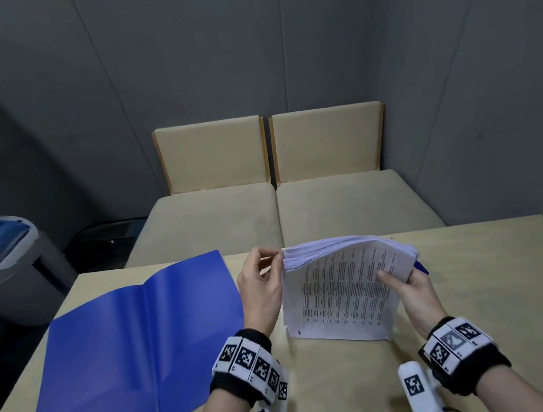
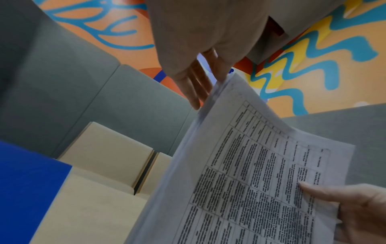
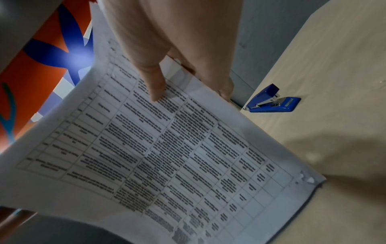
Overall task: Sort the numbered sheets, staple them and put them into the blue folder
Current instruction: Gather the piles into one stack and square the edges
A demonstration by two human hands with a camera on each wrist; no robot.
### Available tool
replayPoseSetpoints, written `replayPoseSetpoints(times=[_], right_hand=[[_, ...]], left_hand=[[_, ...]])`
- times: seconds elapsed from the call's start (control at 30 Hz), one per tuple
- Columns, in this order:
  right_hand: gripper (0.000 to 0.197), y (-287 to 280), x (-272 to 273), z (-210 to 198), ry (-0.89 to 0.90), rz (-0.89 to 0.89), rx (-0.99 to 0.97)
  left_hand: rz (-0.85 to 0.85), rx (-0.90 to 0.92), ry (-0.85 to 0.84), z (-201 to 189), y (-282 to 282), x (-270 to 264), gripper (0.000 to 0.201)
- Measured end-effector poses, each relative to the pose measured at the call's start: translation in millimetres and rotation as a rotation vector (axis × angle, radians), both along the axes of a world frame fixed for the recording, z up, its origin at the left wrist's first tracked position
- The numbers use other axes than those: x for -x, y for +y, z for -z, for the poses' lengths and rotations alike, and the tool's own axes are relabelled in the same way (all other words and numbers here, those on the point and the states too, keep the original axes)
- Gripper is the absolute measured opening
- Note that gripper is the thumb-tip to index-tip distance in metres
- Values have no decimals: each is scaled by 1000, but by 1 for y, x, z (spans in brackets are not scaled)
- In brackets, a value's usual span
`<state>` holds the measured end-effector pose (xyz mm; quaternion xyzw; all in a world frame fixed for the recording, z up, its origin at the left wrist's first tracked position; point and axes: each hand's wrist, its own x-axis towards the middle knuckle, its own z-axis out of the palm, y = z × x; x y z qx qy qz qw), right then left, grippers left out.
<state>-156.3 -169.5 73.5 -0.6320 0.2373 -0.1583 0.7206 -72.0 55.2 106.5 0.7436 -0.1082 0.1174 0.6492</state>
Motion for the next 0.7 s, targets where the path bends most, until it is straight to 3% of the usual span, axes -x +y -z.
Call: replayPoseSetpoints(times=[0.13, 0.23, 0.27, 0.37, 0.47, 0.53, 0.7], right_hand=[[19, -1, 0, 3, 4, 8, 9], [17, -2, -2, 5, 31, 19, -21], [17, -1, -2, 3, 32, 15, -46], [14, -3, -3, 1, 36, 7, -74], [13, -8, -4, 0, 49, -2, -60], [14, -10, -4, 0, 71, -24, -56], [17, -1, -4, -10, -9, 1, -47]], left_hand=[[54, 65, -34, -2, -3, -1, 14], [135, 187, 82, -2, -3, -1, 3], [144, 245, 149, -1, -3, -3, 8], [229, 385, 364, 10, 0, -9, 48], [358, 122, 356, 20, 2, -14, 70], [386, -58, 304, 22, 0, -14, 68], [288, -42, 193, 11, -16, -9, 21]])
